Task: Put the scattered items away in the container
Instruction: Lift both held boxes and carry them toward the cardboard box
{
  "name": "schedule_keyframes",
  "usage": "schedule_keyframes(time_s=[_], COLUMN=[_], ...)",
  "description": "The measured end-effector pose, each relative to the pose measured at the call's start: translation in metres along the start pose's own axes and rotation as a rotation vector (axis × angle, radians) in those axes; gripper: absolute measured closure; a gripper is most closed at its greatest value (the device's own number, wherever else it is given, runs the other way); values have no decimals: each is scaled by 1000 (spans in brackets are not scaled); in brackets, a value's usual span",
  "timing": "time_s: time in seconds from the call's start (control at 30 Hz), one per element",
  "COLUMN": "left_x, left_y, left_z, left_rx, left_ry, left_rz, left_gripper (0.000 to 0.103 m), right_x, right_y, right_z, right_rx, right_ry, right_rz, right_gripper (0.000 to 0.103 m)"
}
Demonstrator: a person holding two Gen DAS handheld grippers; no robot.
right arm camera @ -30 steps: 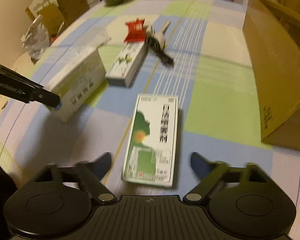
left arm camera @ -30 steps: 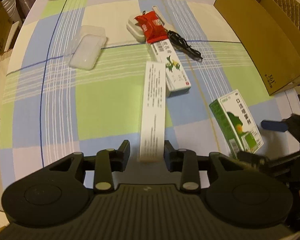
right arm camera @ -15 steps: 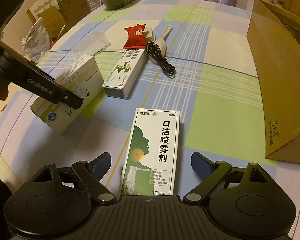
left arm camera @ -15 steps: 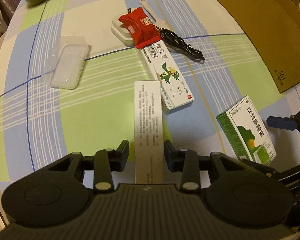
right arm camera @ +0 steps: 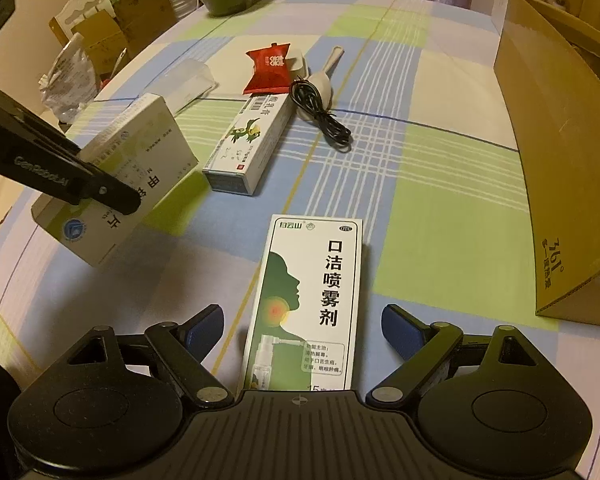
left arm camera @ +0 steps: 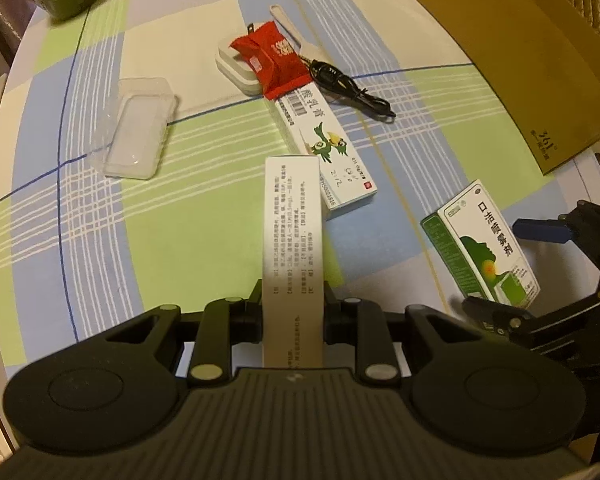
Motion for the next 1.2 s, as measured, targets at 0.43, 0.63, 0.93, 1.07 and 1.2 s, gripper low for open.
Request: schedule_keyframes(time_s=[0.43, 0.63, 0.93, 1.07, 1.2], left_x=[5, 14, 43, 65, 94], left_y=[-7, -19, -45, -60, -74], left_z=[-3, -3, 13, 26, 41], left_rx=[10, 23, 59, 89, 122], left_ry=[-4, 0, 24, 50, 81], left_rz=[-20, -27, -52, -71, -99], left_gripper=[83, 83, 83, 83, 83], right_x=[0, 0, 14, 29, 52], right_y=[-6, -30, -81, -113, -144], right_z=[0, 6, 19, 27, 37], right_rx=[5, 49, 128, 180, 228], right_ry=[4, 11, 46, 67, 102], right_rz=[-33, -40, -66, -86, -112], right_gripper=[44, 45, 45, 45, 45])
Point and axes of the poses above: each gripper's, at about its wrist camera, not at the fingertips, and y roughly the way its jaws point, x to its right, z to its top, the point moved 3 cm from there along y, roughly the way its jaws point, and after that the axes turned 3 degrees about x, right-handed, at the moved point
